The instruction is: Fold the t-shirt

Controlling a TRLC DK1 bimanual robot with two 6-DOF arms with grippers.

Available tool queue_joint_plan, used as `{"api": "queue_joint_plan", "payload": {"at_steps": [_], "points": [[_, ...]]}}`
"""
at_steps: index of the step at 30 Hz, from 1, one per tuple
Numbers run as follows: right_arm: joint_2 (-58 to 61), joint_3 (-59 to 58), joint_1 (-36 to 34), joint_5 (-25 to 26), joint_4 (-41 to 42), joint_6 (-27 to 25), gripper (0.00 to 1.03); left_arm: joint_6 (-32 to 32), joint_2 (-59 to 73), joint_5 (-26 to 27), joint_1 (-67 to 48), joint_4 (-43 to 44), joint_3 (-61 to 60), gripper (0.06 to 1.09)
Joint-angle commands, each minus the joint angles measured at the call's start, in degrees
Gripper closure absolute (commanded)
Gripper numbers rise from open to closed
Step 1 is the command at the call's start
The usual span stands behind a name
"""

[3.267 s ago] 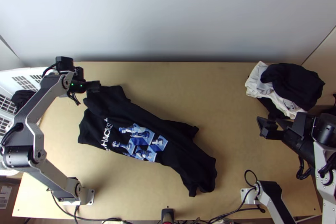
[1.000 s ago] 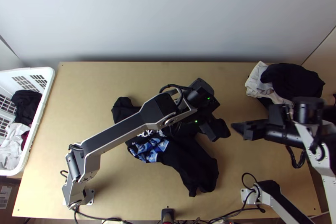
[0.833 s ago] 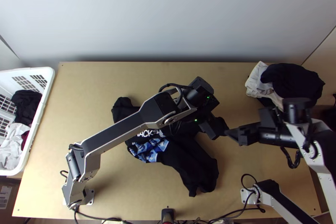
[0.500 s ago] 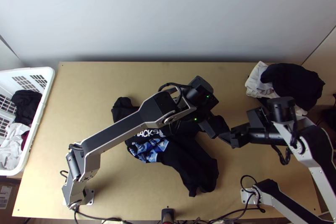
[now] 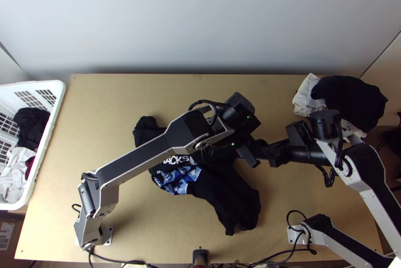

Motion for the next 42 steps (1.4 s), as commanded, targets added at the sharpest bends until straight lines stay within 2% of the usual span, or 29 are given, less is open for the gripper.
{"api": "queue_joint_plan", "payload": {"at_steps": [1, 4, 5, 10, 13, 15, 18, 27, 29, 30, 32, 35, 42], "points": [[1.37, 1.93, 0.01, 1.14, 0.62, -0.82, 1.00, 0.14, -0.24, -0.91, 1.17, -0.21, -0.03, 1.05], [2.78, 4.21, -0.69, 1.67, 0.62, -0.82, 1.00, 0.32, -0.41, -1.17, 2.66, -0.21, -0.03, 1.04], [3.40, 5.35, -0.95, 1.76, 0.62, -0.82, 1.00, 0.32, -0.50, -1.17, 3.37, -0.21, -0.03, 1.00], [7.88, 11.86, -3.33, 2.11, 1.15, -0.73, 1.00, 0.41, -1.20, -1.08, 8.11, -0.65, -0.38, 0.67], [10.95, 15.02, -3.94, 2.20, 1.67, -0.91, 1.00, 1.20, -2.70, -0.73, 10.05, -1.62, -1.88, 0.64], [13.15, 17.13, -4.12, 2.20, 1.94, -1.43, 1.00, 1.99, -2.96, -0.55, 11.45, -3.55, -2.14, 0.51], [16.84, 19.68, -4.38, 2.29, 2.90, -2.22, 1.00, 2.87, -3.84, 0.06, 12.24, -6.45, -2.41, 0.41], [25.37, 20.82, -5.79, 2.29, 9.06, -2.84, 1.00, 7.70, -2.96, 11.93, 6.97, -15.24, -2.49, 0.41], [26.69, 20.82, -6.05, 2.29, 9.93, -2.93, 1.00, 9.72, -1.73, 13.16, 4.33, -17.96, -2.49, 0.40], [27.30, 20.82, -6.32, 2.29, 10.46, -2.93, 1.00, 11.04, -0.94, 13.77, 3.02, -19.11, -2.49, 0.37], [28.36, 20.91, -6.75, 2.29, 10.99, -3.01, 1.00, 14.38, 0.29, 13.77, 0.38, -21.21, -2.49, 0.32], [29.50, 20.91, -7.37, 2.20, 12.31, -2.84, 1.00, 16.67, 3.28, 13.77, -1.82, -22.36, -2.49, 0.32], [30.03, 21.53, -7.81, 2.20, 12.48, -2.31, 1.00, 17.19, 10.93, 12.63, -0.59, -18.40, -2.32, 0.32]]}}
